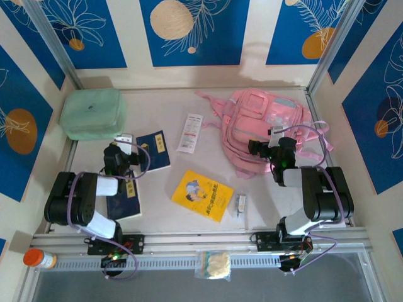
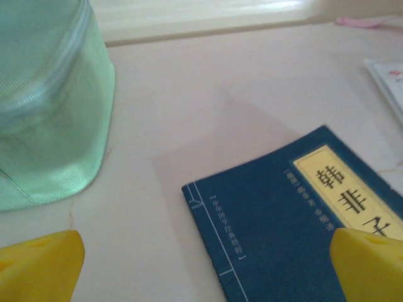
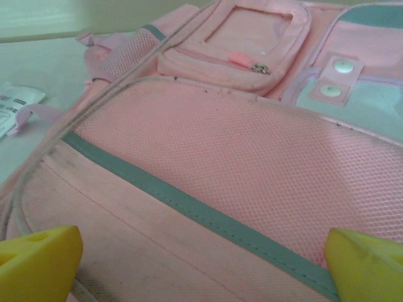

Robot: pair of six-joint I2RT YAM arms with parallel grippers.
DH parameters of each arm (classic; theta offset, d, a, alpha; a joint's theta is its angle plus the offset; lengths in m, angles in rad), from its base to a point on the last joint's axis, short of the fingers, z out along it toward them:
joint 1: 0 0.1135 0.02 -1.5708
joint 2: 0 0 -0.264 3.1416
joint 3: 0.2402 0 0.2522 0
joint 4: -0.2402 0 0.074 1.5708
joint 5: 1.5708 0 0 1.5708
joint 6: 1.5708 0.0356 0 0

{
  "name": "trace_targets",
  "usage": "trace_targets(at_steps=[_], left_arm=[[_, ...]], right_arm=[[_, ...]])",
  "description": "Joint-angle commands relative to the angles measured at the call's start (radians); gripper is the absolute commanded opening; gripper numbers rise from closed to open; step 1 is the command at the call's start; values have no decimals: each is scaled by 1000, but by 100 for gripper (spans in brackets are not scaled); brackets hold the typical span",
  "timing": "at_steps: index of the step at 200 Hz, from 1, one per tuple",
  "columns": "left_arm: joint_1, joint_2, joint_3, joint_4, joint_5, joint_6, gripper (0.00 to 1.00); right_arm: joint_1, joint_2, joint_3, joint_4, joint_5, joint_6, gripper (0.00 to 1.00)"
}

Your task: Pack books, pencil case, and school supplies into a backpack

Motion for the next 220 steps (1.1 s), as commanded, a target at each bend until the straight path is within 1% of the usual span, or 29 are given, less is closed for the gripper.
trace_targets(at_steps=[1,19,36,54,63,74,85,89,98,106,114,125,135,152,163,174,185,200,220], left_arm=[[5,-111,2,-66,33,16,99],[5,-217,16,-186,37,-2,99],[4,-295,22,-225,40,-46,100],[5,-380,46,-291,27,-168,99],[5,-421,74,-360,7,-238,99],[5,-458,113,-440,1,-315,99],[7,-477,138,-484,4,-422,99],[8,-486,142,-509,2,-469,100],[8,-506,144,-563,-29,-549,100],[10,-512,129,-548,-52,-604,99],[16,-515,127,-564,-31,-625,99],[17,-527,169,-677,-8,-655,99],[16,-534,204,-751,41,-652,99],[7,-548,218,-806,115,-694,99],[-6,-556,219,-818,171,-704,100],[-29,-564,221,-852,188,-711,99],[-58,-568,209,-860,209,-714,99],[-117,-573,181,-863,202,-734,99],[-228,-566,155,-858,167,-739,99]], right_arm=[[9,-74,1,-52,52,-5,99],[3,-146,59,-216,97,31,99],[-5,-223,104,-350,107,73,99],[-14,-326,135,-459,108,145,99],[-18,-379,161,-539,135,235,99],[-32,-434,221,-727,203,397,99],[-54,-472,259,-881,211,498,99],[-66,-479,261,-911,196,528,99],[-104,-494,258,-944,105,547,99],[-131,-502,259,-989,51,575,99],[-146,-511,260,-1041,18,591,99],[-147,-520,273,-1121,-2,594,99],[-146,-526,283,-1189,-22,595,99],[-159,-524,297,-1302,-44,609,99],[-171,-523,281,-1333,-84,633,99],[-179,-515,262,-1335,-128,653,99],[-183,-495,248,-1339,-138,679,99],[-188,-460,236,-1341,-125,713,99],[-192,-418,227,-1300,-147,731,99]])
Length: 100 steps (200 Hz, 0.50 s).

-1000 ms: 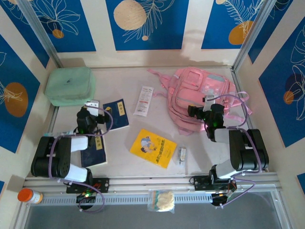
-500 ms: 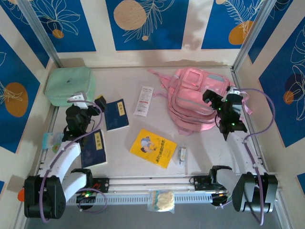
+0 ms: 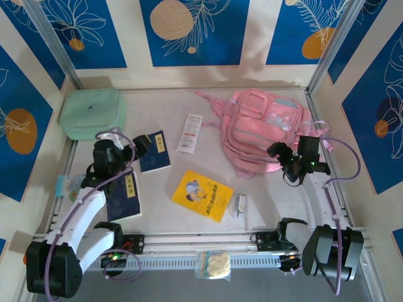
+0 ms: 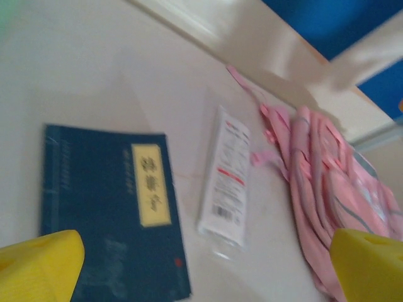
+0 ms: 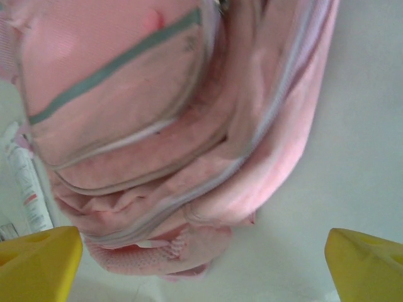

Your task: Pack books, pencil case, and school supplies into a backpack

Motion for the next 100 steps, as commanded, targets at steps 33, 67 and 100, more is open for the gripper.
trace_targets(at_steps=[33,67,100], left_arm=[[-252,31,-23,-35,-30,-2,99],[-405,103,-15,3,-78,0,99],[-504,208,34,46,-106,12,99]], right_arm=[[-20,119,-1,22,-111,54,99],[-47,171,25,32,-121,27,95],[-51,257,51,58,-142,15,85]])
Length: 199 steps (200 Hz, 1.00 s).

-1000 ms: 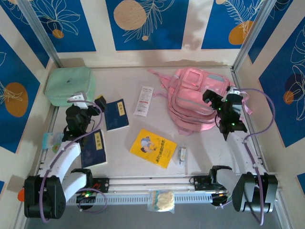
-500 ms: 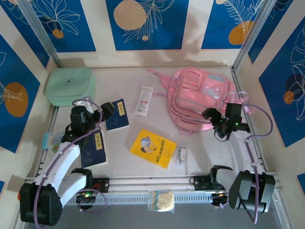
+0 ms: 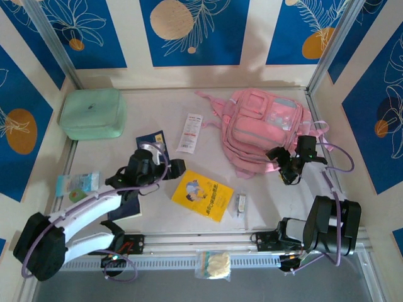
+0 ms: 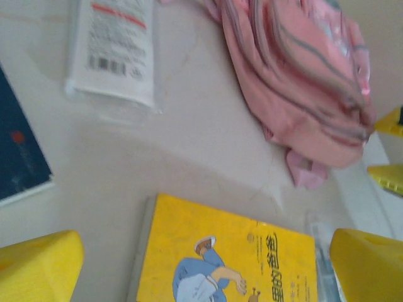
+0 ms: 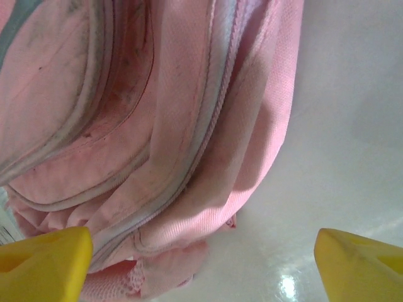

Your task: Pack books, pencil case, and school supplies into a backpack

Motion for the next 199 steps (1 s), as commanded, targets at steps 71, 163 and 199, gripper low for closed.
trace_targets(at_steps=[71,163,199], left_arm=[[-108,125,95,78,-89,2,100],[-107,62,152,-89,-159,9,100],[-107,90,185,-82,-133,2,99]], right_arm=[[91,213,129,59,-81,-93,33],[587,267,254,154,138,203,11],[703,294,314,179,194,289,31]])
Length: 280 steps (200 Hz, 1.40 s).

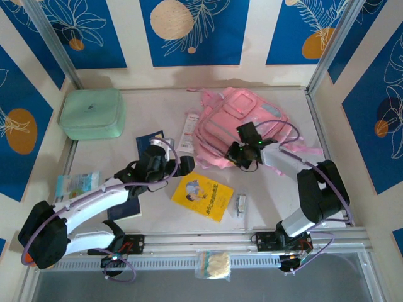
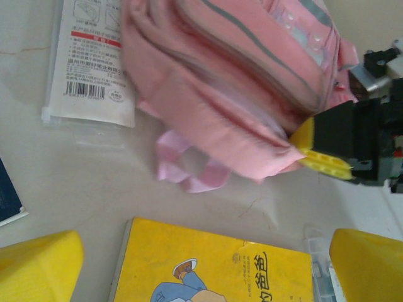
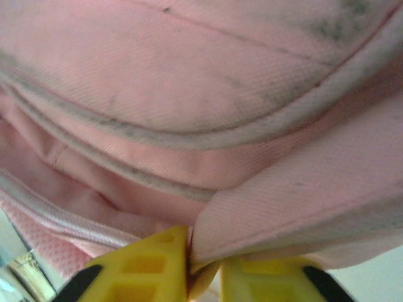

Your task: Pack books, pencil case, and school supplies into a backpack

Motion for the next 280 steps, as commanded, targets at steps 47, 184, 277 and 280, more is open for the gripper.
trace_targets(at_steps=[47,184,277,280], left_arm=[[-23,43,70,-21,54,-48,99],[-202,525,317,150,-58,-115,99],[-167,715,463,177,-114,-47,99],[-164,720,469,175,-113,-42,99]], right_arm=[[-37,-186,-18,-79,15,-9,61],[-585,102,27,-17,-209,-212,59],[-638,41,-24,77,-280,-233,1],[-639,27,-28,74,-282,-232,0]])
